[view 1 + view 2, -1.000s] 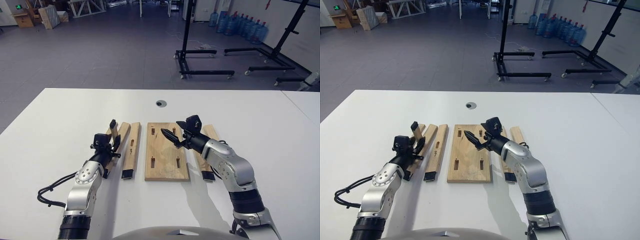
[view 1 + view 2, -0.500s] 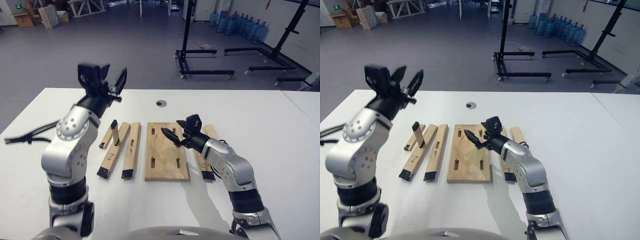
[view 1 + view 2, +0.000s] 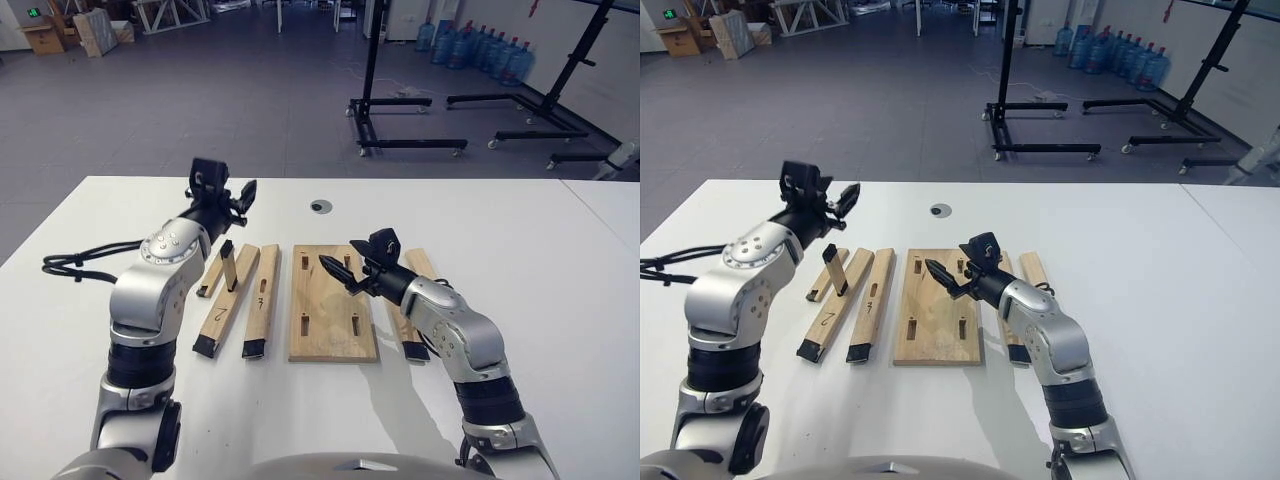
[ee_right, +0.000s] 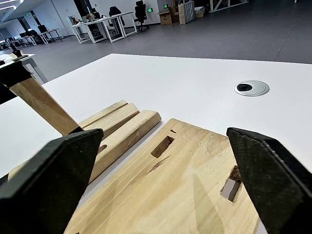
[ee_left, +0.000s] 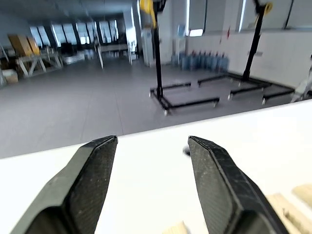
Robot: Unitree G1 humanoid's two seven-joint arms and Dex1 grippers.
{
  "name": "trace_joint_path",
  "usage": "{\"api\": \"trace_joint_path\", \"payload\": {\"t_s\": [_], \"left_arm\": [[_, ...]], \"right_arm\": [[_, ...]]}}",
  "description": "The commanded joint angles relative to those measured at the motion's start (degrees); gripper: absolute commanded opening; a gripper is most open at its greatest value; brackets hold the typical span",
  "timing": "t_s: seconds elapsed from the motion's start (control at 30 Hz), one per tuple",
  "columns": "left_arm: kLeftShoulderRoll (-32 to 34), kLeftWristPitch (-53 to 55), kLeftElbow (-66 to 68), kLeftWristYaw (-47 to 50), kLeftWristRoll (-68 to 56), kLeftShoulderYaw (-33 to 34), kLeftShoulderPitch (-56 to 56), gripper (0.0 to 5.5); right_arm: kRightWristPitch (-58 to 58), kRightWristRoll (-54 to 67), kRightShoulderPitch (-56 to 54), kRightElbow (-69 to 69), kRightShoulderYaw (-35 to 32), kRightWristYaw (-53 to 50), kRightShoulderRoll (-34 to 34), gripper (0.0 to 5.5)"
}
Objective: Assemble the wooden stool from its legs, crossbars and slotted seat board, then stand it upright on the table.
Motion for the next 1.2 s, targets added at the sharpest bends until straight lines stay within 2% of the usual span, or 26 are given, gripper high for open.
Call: {"api": "trace_joint_path", "payload": {"t_s": [0.03, 0.2, 0.47, 0.6, 0.77, 0.9, 1.07, 1.1, 1.17, 1.2], "left_arm": [[-0.15, -0.93, -0.22, -0.26, 0.71, 0.18, -1.15, 2.64], [-0.88, -2.54, 1.73, -0.86, 0.8, 0.1, -1.38, 2.64], [-4.56, -23.88, 29.47, -4.09, 7.6, -6.34, 14.2, 2.64], [-3.69, -24.99, 23.93, -3.07, 6.11, -2.25, 11.05, 2.64], [4.08, -11.36, 2.22, -3.35, 1.98, 5.66, 0.55, 2.64], [8.89, 2.87, -9.63, -3.48, -4.46, 12.46, -7.02, 2.64], [10.24, 26.33, -12.76, -2.59, -15.89, 25.21, -16.53, 2.64], [11.33, 30.93, -12.04, -3.27, -16.91, 26.34, -16.69, 2.64], [17.02, 37.3, -11.08, -5.8, -17.65, 24.69, -13.11, 2.64], [19.92, 39.93, -11.28, -7.03, -17.97, 23.57, -10.58, 2.81]], "right_arm": [[0.16, -0.41, -0.91, 0.39, -0.06, -0.16, -0.27, 4.66], [-0.18, -0.48, -0.78, 0.54, 0.0, -0.5, 0.19, 4.66], [-0.45, -0.42, -0.07, 1.68, -0.33, 0.02, -0.23, 4.66], [0.04, 0.33, -1.63, 1.51, -1.38, -0.11, -0.13, 4.66], [0.15, 0.64, -2.83, 0.83, -1.9, -0.04, 0.13, 4.66], [-0.18, 0.61, -2.69, 0.69, -2.14, -0.4, 0.21, 4.66], [-1.13, 0.31, -1.63, 0.79, -3.38, -0.7, -0.51, 4.66], [-1.26, 0.29, -1.26, 0.57, -3.81, -0.85, -0.73, 4.66], [-1.69, 0.18, 0.14, -0.39, -4.9, -1.09, -1.51, 4.66], [-1.85, 0.11, 0.85, -0.92, -5.52, -1.2, -2.04, 4.66]]}}
